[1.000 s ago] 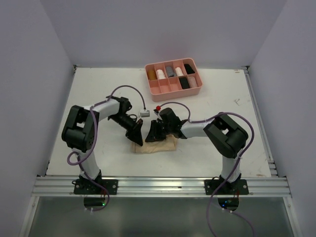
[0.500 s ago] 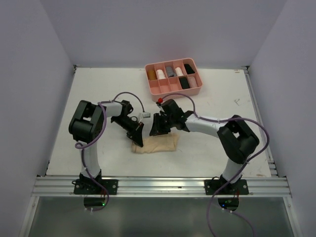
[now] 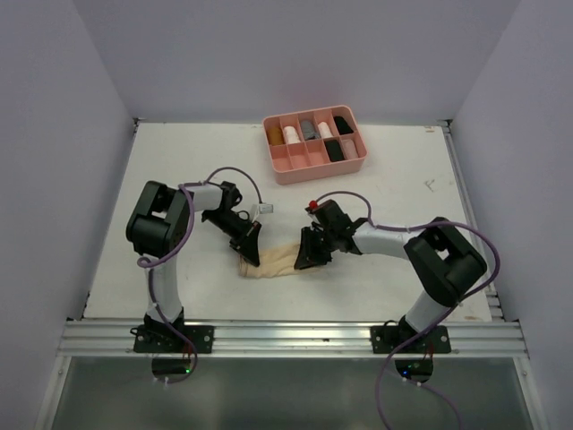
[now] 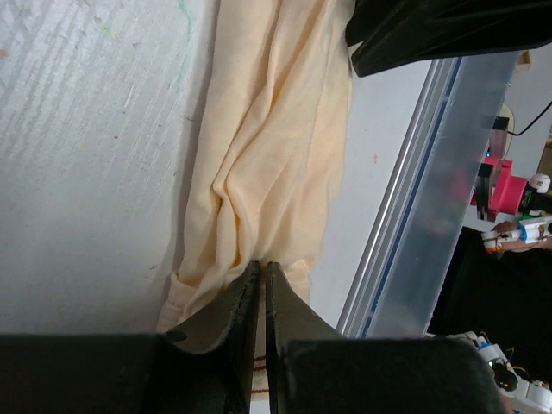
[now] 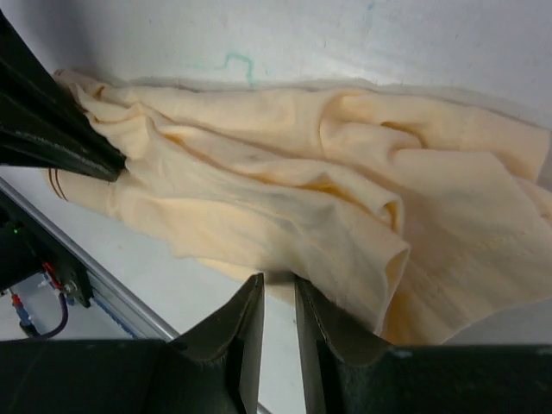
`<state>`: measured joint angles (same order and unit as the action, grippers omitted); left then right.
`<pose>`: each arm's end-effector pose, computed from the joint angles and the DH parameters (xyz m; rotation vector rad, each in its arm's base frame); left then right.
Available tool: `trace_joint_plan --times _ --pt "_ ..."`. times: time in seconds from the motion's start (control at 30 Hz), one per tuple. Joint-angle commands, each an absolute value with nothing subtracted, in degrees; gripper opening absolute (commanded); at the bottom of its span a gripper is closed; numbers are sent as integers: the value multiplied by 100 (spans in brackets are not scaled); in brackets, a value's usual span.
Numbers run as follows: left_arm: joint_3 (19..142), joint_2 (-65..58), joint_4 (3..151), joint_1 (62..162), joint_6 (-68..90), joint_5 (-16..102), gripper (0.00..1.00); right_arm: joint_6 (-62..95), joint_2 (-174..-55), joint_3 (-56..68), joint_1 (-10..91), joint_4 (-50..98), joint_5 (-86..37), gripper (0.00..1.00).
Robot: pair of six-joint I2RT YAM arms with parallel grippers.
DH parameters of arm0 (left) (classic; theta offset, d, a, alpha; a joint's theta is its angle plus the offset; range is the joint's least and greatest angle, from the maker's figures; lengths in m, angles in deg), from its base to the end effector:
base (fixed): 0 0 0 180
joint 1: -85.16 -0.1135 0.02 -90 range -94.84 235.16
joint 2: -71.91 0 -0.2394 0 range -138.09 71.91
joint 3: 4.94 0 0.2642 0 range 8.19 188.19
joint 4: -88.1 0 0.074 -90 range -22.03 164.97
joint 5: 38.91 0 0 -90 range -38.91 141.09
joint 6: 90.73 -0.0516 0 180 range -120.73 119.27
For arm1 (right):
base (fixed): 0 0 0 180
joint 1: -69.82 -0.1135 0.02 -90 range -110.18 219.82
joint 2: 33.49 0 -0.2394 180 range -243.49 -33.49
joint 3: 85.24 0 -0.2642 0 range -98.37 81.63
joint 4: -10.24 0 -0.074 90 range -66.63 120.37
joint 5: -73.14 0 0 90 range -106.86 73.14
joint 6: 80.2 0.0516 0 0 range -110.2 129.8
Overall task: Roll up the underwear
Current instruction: Fold the underwear
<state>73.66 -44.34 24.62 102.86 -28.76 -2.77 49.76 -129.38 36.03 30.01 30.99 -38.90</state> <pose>0.2873 -0.1354 0.0644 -0.9293 -2.5489 1.3947 0.2333 0.2197 0.0888 -0.1534 2.8045 0.9362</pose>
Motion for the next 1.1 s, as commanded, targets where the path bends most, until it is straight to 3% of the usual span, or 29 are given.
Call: trace_joint_plan --times 0.0,0.27,0.5,0.53,0.7,0.77,0.93,1.07 --pt "7446 -4604 2848 10221 -3052 714 12 4461 -13245 3620 3185 3346 -3146 26" --pt "7437 -4596 2707 10221 -3218 533 13 3732 -13526 2715 3948 3901 -3004 25" --pt "7770 -4016 2436 10239 -3622 -1480 47 2791 -13982 1441 4038 4709 -3346 25" --pt "7849 -3780 2382 10230 -3710 -1770 48 2738 -14001 1231 4046 4771 -3338 25" --pt "7798 -2935 3566 9872 -2588 -1290 47 2553 -13948 781 4046 5044 -3277 26" --pt "7850 -2846 3691 9590 -2306 -484 45 2518 -13904 605 4046 5123 -3163 27" --pt "7886 -3057 3252 9422 -3314 1142 40 2798 -13747 332 4046 5352 -3092 27" --pt "7797 -3110 3664 9465 -3483 2066 29 3132 -13133 630 4038 5264 -3206 27"
